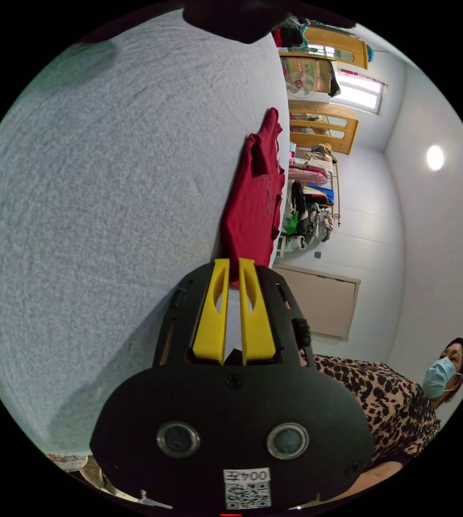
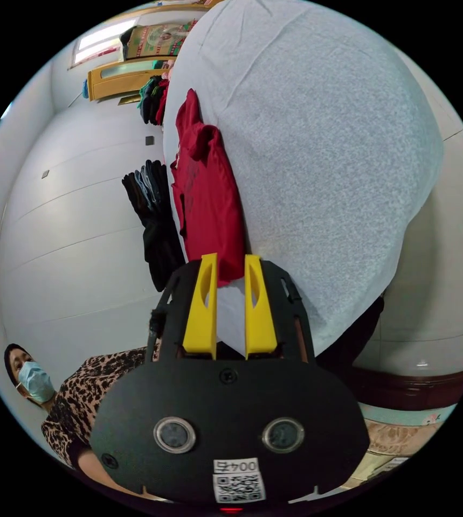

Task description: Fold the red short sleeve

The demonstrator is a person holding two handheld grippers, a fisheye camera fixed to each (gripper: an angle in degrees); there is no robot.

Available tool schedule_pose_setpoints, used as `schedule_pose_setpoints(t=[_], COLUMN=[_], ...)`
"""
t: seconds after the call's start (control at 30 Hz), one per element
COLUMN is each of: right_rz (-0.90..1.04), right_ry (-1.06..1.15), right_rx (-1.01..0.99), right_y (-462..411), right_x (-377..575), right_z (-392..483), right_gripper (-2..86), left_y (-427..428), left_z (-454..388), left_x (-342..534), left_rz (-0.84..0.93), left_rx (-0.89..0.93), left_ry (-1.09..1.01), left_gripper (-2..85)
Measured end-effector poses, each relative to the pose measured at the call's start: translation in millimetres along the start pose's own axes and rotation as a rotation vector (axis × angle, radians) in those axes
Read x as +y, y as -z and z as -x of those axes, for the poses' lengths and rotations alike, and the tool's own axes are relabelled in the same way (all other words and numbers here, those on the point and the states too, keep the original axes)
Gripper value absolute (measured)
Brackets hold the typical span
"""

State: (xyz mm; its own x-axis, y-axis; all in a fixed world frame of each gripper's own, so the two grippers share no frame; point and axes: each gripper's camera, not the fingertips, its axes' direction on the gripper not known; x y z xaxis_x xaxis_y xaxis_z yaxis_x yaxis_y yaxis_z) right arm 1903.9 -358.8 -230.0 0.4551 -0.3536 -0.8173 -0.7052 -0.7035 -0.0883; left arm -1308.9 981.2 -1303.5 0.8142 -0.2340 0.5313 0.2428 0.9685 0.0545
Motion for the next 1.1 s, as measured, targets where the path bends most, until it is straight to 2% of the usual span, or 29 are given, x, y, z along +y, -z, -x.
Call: schedule_pose_setpoints(t=[0.2,0.8,1.1], right_rz=[-0.019,-0.007,0.004], right_ry=[0.003,0.187,0.103], right_rx=[0.002,0.046,0.035], right_y=[4.9,42.8,52.7], right_x=[0.8,-3.3,57.4], right_z=[-6.1,60.0,28.2], right_gripper=[4.3,3.7,3.6], left_y=[8.7,94.1,138.6], left_z=[4.3,-30.6,-19.7], left_x=[2.0,34.2,98.0], left_rz=[-0.005,-0.057,0.028], left_rx=[0.007,0.031,-0.024], left_ry=[-0.003,-0.115,-0.071], left_gripper=[2.9,2.3,2.4])
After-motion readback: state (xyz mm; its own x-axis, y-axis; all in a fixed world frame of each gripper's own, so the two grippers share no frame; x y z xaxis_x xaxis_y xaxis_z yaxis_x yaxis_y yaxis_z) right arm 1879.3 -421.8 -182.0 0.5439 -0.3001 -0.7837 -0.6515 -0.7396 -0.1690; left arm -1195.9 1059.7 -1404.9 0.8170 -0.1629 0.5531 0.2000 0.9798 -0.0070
